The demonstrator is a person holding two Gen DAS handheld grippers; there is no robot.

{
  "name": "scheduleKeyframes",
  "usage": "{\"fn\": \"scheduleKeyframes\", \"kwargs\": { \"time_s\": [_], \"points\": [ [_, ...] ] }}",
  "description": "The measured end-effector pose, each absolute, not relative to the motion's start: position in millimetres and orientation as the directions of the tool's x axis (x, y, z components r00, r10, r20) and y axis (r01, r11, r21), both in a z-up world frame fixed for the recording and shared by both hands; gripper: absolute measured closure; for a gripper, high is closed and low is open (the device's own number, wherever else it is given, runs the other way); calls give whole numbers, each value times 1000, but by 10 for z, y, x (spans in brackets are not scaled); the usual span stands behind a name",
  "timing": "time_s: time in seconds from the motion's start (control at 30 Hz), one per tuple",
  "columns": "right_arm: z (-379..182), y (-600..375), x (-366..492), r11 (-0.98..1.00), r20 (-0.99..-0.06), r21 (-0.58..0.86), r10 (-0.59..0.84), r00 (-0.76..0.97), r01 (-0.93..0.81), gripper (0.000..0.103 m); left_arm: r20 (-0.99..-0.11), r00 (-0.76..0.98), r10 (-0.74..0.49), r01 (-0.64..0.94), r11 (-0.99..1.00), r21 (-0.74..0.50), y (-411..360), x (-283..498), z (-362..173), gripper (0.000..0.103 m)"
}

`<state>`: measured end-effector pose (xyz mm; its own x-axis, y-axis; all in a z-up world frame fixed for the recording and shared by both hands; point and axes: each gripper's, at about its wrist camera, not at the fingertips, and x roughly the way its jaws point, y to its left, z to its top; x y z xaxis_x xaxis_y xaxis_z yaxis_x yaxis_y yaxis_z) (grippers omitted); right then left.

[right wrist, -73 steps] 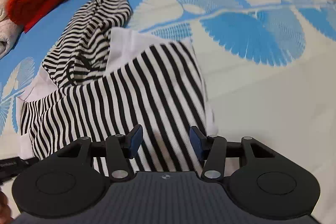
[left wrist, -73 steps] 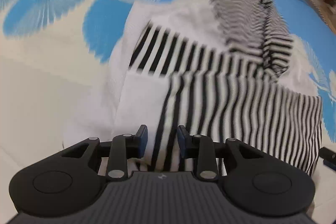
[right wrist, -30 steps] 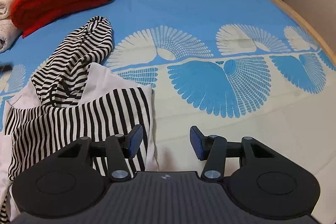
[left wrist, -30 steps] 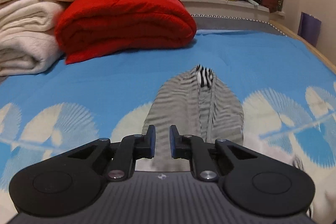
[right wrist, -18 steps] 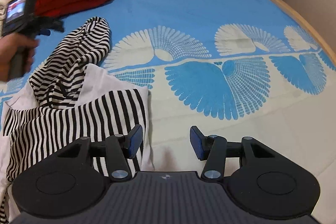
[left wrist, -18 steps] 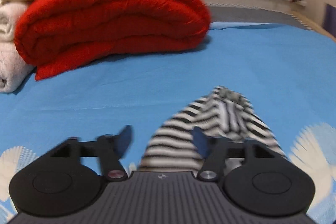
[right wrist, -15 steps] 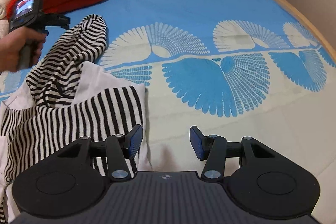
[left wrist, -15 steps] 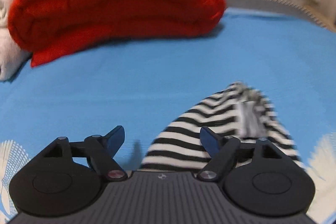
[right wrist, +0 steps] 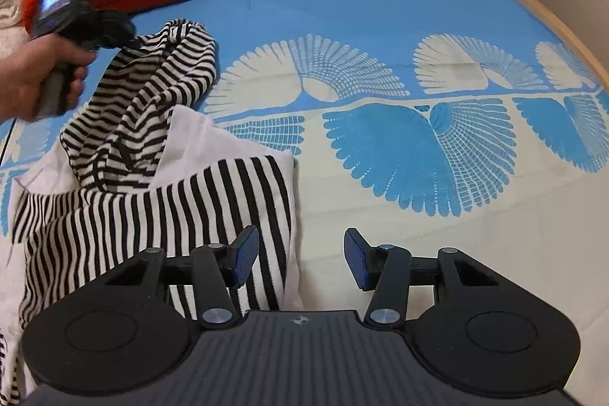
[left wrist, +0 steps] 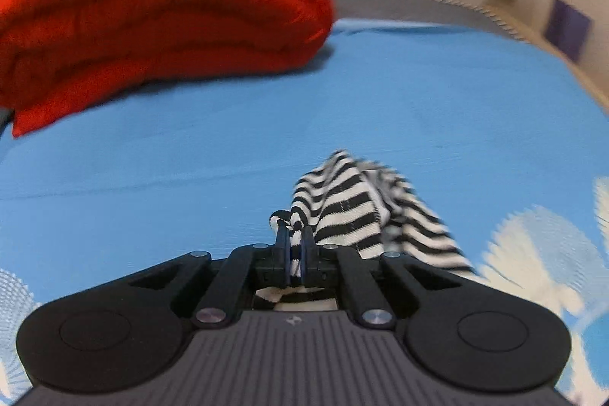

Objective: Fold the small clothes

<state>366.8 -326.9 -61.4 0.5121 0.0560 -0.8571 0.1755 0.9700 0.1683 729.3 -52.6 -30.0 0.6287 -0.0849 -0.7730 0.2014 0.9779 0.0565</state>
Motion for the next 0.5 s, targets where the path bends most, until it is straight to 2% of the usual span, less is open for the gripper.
{"fn": "scheduleKeyframes", "kwargs": {
  "time_s": [0.2, 0.37, 0.43, 0.5],
  "points": [
    [-481, -3286, 3646, 957, -836, 204, 62, 545, 204, 51, -706, 672, -221, 350, 936, 39, -439, 6157, 158, 99],
    [-373, -3247, 3610, 940, -811, 254, 79, 579, 227, 52, -638, 681, -360, 526, 846, 84, -288, 4565, 497, 99],
    [-322, -3251, 3589, 928, -797, 281, 85, 597, 244, 52, -660, 603, -448, 675, 727, 124, -264, 3832, 521, 99],
    [-277, -3254, 3574, 919, -785, 301, 87, 613, 255, 52, -747, 473, -467, 796, 590, 135, -222, 3266, 463, 97]
  ]
}}
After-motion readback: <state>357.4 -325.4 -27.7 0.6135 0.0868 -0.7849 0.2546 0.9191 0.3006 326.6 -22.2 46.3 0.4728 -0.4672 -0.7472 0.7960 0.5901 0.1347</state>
